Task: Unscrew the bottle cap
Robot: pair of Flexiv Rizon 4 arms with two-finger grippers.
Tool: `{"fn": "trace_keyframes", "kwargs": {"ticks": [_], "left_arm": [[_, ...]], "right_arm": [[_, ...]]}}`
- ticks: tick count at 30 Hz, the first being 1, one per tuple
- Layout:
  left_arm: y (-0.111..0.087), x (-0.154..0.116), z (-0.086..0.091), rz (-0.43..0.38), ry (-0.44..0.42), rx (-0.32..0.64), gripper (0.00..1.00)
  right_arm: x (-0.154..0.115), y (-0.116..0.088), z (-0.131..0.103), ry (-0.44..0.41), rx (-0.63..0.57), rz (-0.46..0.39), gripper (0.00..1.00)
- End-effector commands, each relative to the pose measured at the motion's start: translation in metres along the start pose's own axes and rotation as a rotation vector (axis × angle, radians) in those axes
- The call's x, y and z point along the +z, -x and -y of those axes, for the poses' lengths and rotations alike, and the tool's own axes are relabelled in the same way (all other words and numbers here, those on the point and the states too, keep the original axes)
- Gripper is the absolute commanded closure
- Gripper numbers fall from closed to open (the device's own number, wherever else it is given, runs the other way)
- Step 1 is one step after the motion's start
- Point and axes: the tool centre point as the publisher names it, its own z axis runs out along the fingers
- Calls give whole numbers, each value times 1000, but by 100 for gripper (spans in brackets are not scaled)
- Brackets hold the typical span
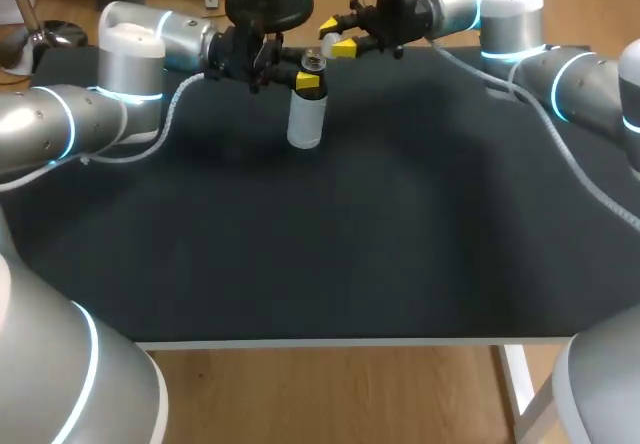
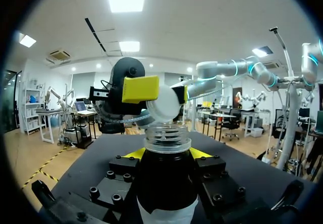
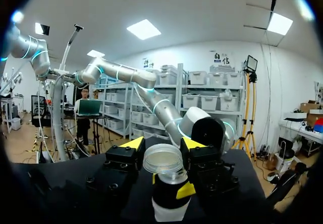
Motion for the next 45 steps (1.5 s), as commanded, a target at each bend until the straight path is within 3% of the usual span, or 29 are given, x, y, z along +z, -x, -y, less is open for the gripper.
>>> {"fn": "trace_keyframes", "kwargs": {"ticks": [1, 6, 12, 20, 25, 36, 37, 38, 39, 40, 45], "left_arm": [[4, 0, -1, -8, -3, -1, 100], [4, 0, -1, -8, -3, -1, 100], [4, 0, -1, -8, -3, -1, 100], [4, 0, -1, -8, -3, -1, 100], [4, 0, -1, -8, -3, -1, 100], [4, 0, -1, -8, -3, -1, 100], [4, 0, -1, -8, -3, -1, 100], [4, 0, -1, -8, -3, -1, 100], [4, 0, -1, -8, -3, -1, 100], [4, 0, -1, -8, -3, -1, 100], [4, 0, -1, -8, -3, -1, 100]], "right_arm": [[-35, -10, -5, -62, 38, -225, 100], [-66, -27, 2, -214, 150, -39, 100], [-101, -49, 25, -250, 269, 123, 100], [-140, -73, 75, -329, 485, 345, 100], [-145, -80, 107, -389, 598, 399, 100], [-143, -85, 130, -405, 676, 405, 100], [-143, -85, 130, -415, 683, 409, 87], [-143, -85, 130, -419, 686, 409, 59], [-143, -85, 130, -421, 687, 407, 17], [-143, -86, 130, -422, 687, 407, 0], [-142, -89, 125, -425, 681, 413, 0]]}}
